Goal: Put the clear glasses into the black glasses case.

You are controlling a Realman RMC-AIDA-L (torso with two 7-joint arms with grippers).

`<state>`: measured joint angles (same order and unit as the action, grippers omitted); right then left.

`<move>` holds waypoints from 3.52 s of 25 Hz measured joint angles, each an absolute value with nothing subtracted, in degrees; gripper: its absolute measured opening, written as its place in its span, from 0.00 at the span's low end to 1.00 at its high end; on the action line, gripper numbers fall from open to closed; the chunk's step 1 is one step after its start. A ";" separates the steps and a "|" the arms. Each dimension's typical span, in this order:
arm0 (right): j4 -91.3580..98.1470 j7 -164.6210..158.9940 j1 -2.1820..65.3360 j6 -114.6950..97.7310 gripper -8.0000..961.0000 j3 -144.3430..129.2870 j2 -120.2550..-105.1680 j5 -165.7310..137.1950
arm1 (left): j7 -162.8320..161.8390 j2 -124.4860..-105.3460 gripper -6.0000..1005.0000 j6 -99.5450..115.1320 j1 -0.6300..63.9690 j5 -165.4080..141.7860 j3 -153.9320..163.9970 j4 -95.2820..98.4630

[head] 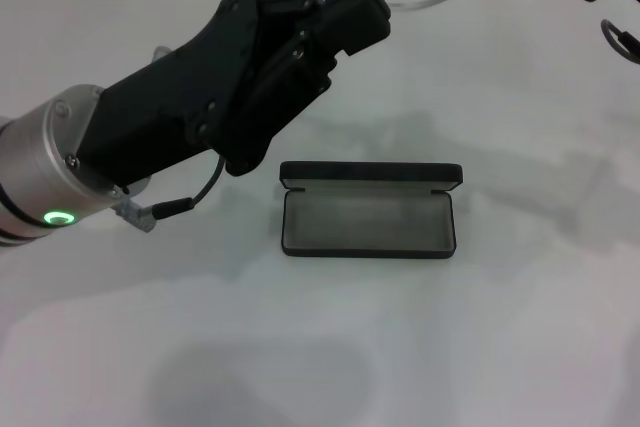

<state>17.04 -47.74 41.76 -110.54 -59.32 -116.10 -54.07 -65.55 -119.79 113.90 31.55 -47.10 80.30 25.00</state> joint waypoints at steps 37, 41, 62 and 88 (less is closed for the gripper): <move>17.15 -46.97 41.41 -106.02 0.05 -63.92 -116.07 -51.68 | -65.54 -119.79 0.06 108.51 31.89 -44.58 79.90 23.63; 17.13 -46.94 41.21 -106.02 0.05 -63.98 -116.10 -51.66 | -65.72 -119.83 0.06 108.70 31.83 -45.39 80.02 23.64; 16.43 -46.93 41.21 -106.07 0.05 -64.67 -116.19 -50.58 | -65.48 -120.00 0.06 111.52 34.08 -46.29 82.10 24.27; 17.05 -45.68 42.79 -101.31 0.05 -72.99 -116.10 -50.87 | -66.65 -119.97 0.06 105.61 34.38 -37.00 81.88 21.93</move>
<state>17.05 -45.68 42.79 -101.31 -72.99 -116.10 -50.88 -66.65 -119.97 105.61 34.38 -37.00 81.88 21.93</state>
